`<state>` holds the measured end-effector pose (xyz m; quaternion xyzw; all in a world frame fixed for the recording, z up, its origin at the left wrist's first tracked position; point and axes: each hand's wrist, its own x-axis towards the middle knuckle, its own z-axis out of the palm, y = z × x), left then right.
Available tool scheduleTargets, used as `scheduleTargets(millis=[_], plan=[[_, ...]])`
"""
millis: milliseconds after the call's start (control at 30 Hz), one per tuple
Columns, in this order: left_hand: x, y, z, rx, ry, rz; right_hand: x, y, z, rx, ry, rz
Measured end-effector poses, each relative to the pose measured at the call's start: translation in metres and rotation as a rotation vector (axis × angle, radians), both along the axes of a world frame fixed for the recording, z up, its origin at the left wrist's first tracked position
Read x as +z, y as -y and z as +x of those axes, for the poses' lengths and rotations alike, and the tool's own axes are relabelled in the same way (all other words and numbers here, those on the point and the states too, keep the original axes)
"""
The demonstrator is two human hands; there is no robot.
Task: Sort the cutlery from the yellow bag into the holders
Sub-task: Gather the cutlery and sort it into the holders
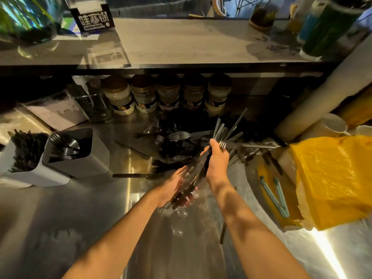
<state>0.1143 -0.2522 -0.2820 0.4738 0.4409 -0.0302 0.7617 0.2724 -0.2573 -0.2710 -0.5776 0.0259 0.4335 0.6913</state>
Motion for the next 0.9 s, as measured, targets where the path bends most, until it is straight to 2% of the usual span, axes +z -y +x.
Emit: scheduleTargets(millis=[100,133,333,467,633,800,900], plan=[[-0.006,0.003,-0.011,-0.101,-0.109,0.031,0.004,0.003,0.005,-0.055,-0.018,0.037],[-0.010,0.004,-0.014,-0.070,-0.125,0.025,0.005,0.003,0.006,-0.063,-0.016,0.053],[0.002,0.006,0.003,0.581,0.003,-0.105,0.006,0.002,0.013,-0.121,0.040,0.074],[0.012,0.000,0.015,0.878,0.072,-0.159,0.009,0.001,0.015,-0.186,0.022,0.094],[0.028,-0.007,0.022,0.923,0.097,-0.095,0.009,0.000,0.012,-0.223,-0.022,0.138],[0.032,-0.012,0.024,0.864,0.030,0.168,0.006,-0.003,0.006,-0.211,-0.087,0.157],[0.025,-0.012,0.024,0.818,0.058,0.229,0.014,-0.006,0.007,-0.255,-0.217,0.196]])
